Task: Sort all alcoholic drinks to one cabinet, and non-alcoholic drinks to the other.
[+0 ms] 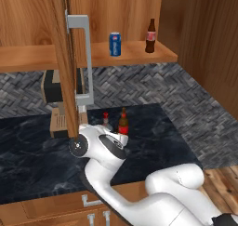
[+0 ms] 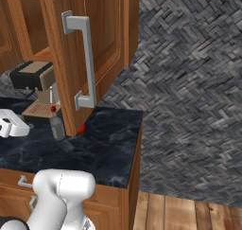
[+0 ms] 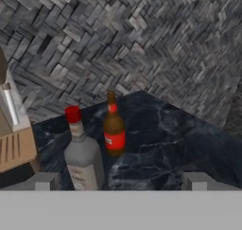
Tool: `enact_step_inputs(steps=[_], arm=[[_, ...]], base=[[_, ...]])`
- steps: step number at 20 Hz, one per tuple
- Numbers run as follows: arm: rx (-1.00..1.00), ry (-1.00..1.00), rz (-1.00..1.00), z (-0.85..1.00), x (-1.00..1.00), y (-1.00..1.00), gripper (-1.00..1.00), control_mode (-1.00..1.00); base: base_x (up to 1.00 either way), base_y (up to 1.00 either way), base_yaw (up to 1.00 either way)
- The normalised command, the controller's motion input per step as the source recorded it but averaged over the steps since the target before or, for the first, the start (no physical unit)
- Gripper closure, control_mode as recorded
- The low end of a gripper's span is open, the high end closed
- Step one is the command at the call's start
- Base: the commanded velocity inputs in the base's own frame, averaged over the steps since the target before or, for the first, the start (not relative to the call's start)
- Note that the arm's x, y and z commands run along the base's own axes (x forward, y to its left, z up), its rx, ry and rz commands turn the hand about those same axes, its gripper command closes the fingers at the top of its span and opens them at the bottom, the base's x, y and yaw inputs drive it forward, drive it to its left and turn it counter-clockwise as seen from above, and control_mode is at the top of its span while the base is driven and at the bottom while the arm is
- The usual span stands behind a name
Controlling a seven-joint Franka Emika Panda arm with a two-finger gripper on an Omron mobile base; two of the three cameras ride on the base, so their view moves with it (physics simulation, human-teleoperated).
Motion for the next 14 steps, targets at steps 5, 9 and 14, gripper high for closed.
enact_step_inputs(steps=[5,9,14], arm=[[0.0,-0.02,0.0,-0.01,0.23,0.0,-1.0,-1.0],[0.0,-0.01,-0.01,-0.02,0.19,0.0,-1.0,-1.0],[0.0,0.0,-0.07,-0.11,0.16,0.01,-1.0,-1.0]], base=[[0.0,0.0,0.0],[0.0,0.0,0.0],[0.0,0.0,0.0]])
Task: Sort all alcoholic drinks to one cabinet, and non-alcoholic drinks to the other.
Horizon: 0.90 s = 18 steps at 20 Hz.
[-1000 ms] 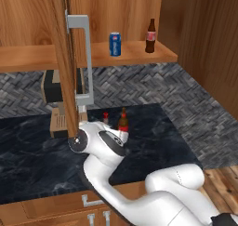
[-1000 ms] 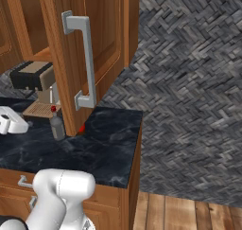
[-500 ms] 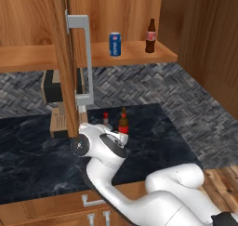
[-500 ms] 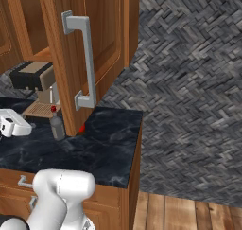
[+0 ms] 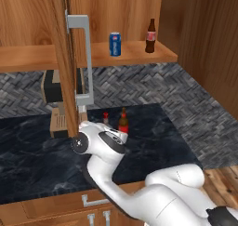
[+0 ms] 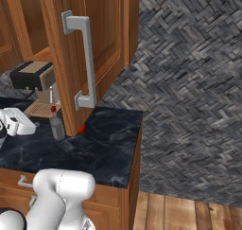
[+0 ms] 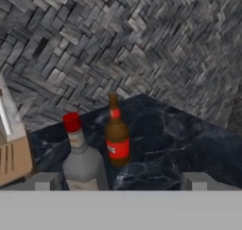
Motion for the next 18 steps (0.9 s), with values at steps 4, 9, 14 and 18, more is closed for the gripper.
enact_step_inputs(steps=[4,9,14,18], arm=[[0.0,0.0,-0.1,-0.1,0.23,0.02,-1.0,-1.0],[0.0,0.0,-0.11,-0.05,0.25,0.02,-1.0,-1.0],[-0.01,0.0,-0.08,-0.07,0.19,0.01,-1.0,-1.0],[-0.01,-0.01,-0.06,-0.11,0.21,0.02,-1.0,-1.0]], base=[[0.0,0.0,0.0],[0.0,0.0,0.0],[0.0,0.0,0.0],[0.0,0.0,0.0]])
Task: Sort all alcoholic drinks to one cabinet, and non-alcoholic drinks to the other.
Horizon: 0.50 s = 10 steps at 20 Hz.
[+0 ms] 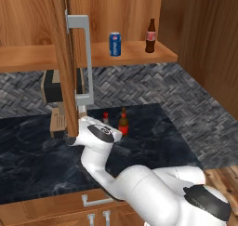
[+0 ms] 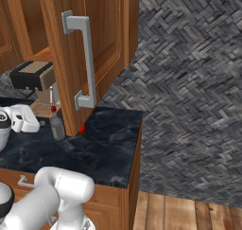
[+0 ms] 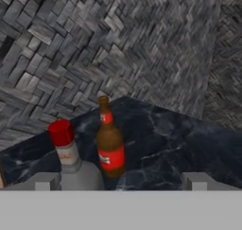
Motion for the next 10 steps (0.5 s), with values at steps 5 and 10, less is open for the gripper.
enact_step_inputs(steps=[5,10], arm=[[-0.02,-0.01,-0.05,-0.1,0.21,0.0,-1.0,-1.0],[-0.01,0.0,-0.01,-0.13,0.24,0.01,-1.0,-1.0]], base=[[0.0,0.0,0.0],[0.0,0.0,0.0]])
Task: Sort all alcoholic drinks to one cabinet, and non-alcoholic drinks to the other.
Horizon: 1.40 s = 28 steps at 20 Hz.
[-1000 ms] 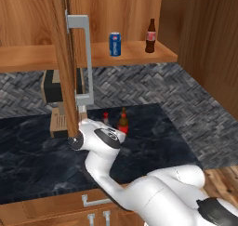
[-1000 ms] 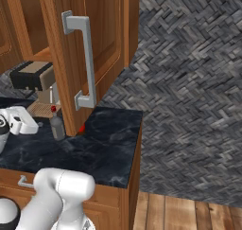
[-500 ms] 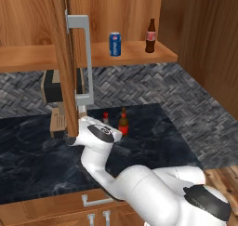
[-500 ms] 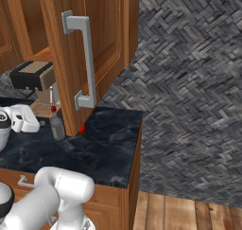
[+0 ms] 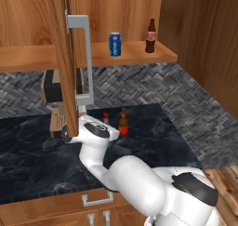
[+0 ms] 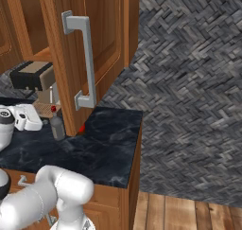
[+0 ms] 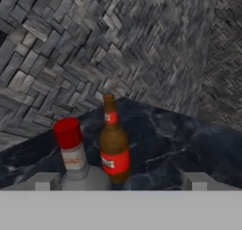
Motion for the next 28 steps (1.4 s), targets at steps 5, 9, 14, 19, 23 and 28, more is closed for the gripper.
enact_step_inputs(steps=[5,9,14,19,23,28], arm=[[0.0,0.0,-0.01,-0.15,0.26,0.0,-1.0,-1.0],[0.0,0.0,-0.01,-0.13,0.23,0.01,-1.0,-1.0],[0.0,0.0,-0.02,-0.07,0.21,0.02,-1.0,-1.0],[0.0,0.0,-0.03,-0.07,0.22,0.07,-1.0,-1.0],[-0.01,0.0,-0.04,-0.11,0.2,0.15,-1.0,-1.0],[-0.01,0.0,-0.04,-0.11,0.17,0.08,-1.0,-1.0]], base=[[0.0,0.0,0.0],[0.0,0.0,0.0],[0.0,0.0,0.0],[0.0,0.0,0.0],[0.0,0.0,0.0],[0.0,0.0,0.0]])
